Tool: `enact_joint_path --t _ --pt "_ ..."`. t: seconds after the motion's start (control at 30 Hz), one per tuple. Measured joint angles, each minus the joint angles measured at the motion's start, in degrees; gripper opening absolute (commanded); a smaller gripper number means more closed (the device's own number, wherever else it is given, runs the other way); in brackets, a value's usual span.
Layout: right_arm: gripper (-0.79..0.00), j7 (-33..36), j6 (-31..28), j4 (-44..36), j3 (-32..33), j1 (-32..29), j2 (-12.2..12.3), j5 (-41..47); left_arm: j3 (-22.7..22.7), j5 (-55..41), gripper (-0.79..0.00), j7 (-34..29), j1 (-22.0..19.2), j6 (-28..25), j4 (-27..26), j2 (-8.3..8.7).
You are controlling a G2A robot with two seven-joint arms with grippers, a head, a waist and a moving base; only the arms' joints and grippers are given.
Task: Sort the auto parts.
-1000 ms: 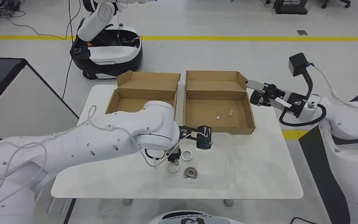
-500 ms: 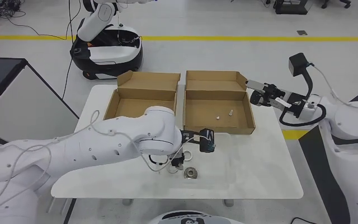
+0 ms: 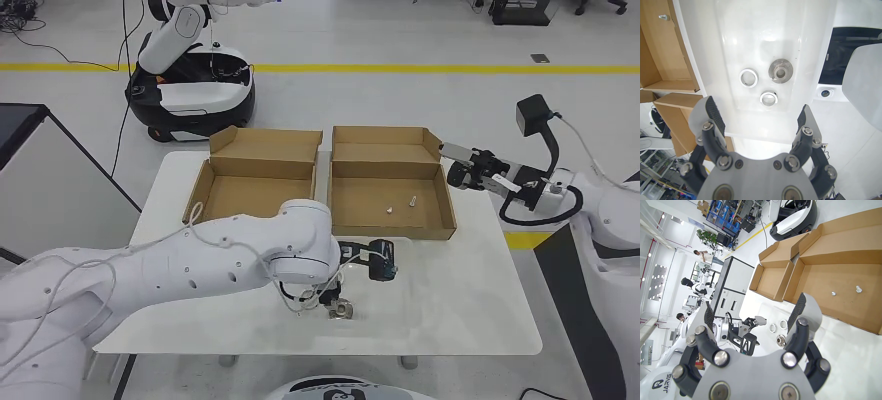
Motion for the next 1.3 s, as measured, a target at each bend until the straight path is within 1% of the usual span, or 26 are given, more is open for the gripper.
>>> enact_joint_path --t 0.1,0.17,0.27,0.6,0.73,0.77,0.8,1.03,1.17,1.3 --pt "0.000 0.0 0.0 0.0 0.0 0.0 0.0 0.0 0.0 0.3 -0.145 -0.7 0.4 0.4 0.0 -0.38" --pt "0.000 0.0 0.0 0.0 0.0 0.0 0.0 0.0 0.0 0.6 -0.172 -0.7 0.9 0.7 0.1 -0.54" --pt "0.000 0.0 0.0 0.0 0.0 0.0 0.0 0.0 -0.1 1.3 -0.274 -0.4 1.6 0.7 0.3 -0.73" --pt "0.000 0.0 0.0 0.0 0.0 0.0 0.0 0.0 -0.1 0.5 -0.345 -0.7 3.8 -0.6 1.2 -1.46" --pt "0.000 0.0 0.0 0.0 0.0 0.0 0.0 0.0 0.0 0.7 -0.345 -0.4 4.5 -1.0 2.1 -1.96" --pt "0.000 0.0 0.0 0.0 0.0 0.0 0.0 0.0 0.1 0.8 -0.382 -0.4 4.6 -1.2 2.4 -2.18" --pt "0.000 0.0 0.0 0.0 0.0 0.0 0.0 0.0 0.1 0.8 -0.394 -0.4 4.7 -1.4 2.6 -2.37" --pt "0.000 0.0 0.0 0.0 0.0 0.0 0.0 0.0 0.6 -0.6 -0.397 -1.7 5.8 -4.5 6.2 -4.45" --pt "0.000 0.0 0.0 0.0 0.0 0.0 0.0 0.0 0.5 -1.9 -0.388 -0.2 6.0 -6.1 8.4 -5.67" --pt "0.000 0.0 0.0 0.0 0.0 0.0 0.0 0.0 0.6 -3.0 -0.376 0.0 5.9 -6.3 10.2 -6.75"
